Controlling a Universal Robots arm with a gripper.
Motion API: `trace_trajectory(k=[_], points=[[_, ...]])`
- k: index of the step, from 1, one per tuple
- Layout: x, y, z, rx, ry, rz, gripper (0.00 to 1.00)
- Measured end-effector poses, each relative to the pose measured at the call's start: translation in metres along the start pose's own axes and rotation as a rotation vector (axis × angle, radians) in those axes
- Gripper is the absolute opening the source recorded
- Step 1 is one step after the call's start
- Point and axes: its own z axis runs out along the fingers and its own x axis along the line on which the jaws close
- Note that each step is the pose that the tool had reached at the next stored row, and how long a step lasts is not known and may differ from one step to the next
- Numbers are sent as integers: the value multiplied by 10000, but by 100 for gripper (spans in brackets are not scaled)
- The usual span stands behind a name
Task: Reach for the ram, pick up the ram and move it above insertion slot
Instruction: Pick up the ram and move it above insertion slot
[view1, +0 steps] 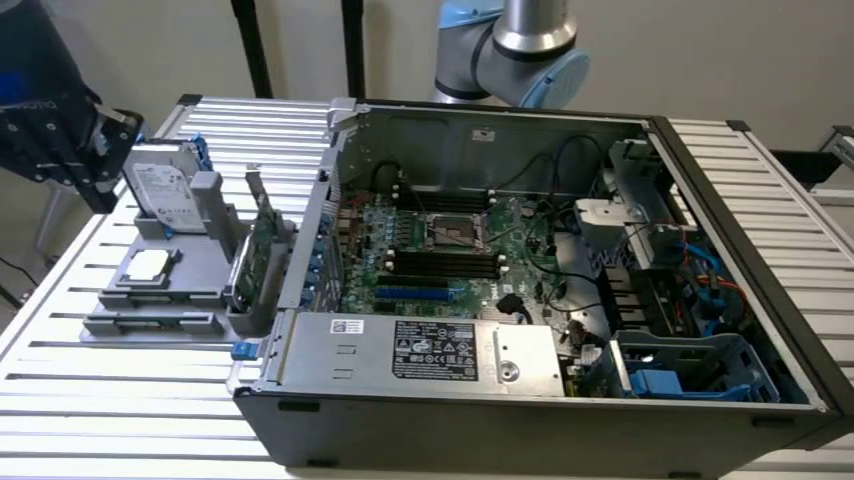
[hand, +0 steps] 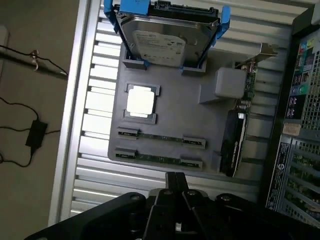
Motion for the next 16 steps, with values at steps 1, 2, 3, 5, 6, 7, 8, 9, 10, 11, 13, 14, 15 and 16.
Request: trace_trajectory(k=[1, 2, 3, 5, 6, 7, 8, 9, 10, 11, 13, 14, 15, 16], points=[[0, 0, 0, 0, 7, -179, 11], [0, 0, 0, 0, 15, -371, 11], [0, 0, 0, 0, 21, -555, 11], [0, 0, 0, 0, 35, -914, 11], [0, 0, 0, 0, 43, -1095, 11], [0, 0, 0, 1, 50, -1275, 11], [0, 0, 0, 1, 57, -1454, 11], [0, 0, 0, 1, 64, -1634, 11], [0, 0, 0, 1, 71, -1824, 11], [0, 0, 0, 1, 78, -2010, 11], [0, 0, 0, 1, 92, -2369, 11], [0, 0, 0, 1, 99, -2550, 11], [0, 0, 0, 1, 106, -2728, 11], [0, 0, 0, 1, 113, -2909, 11]])
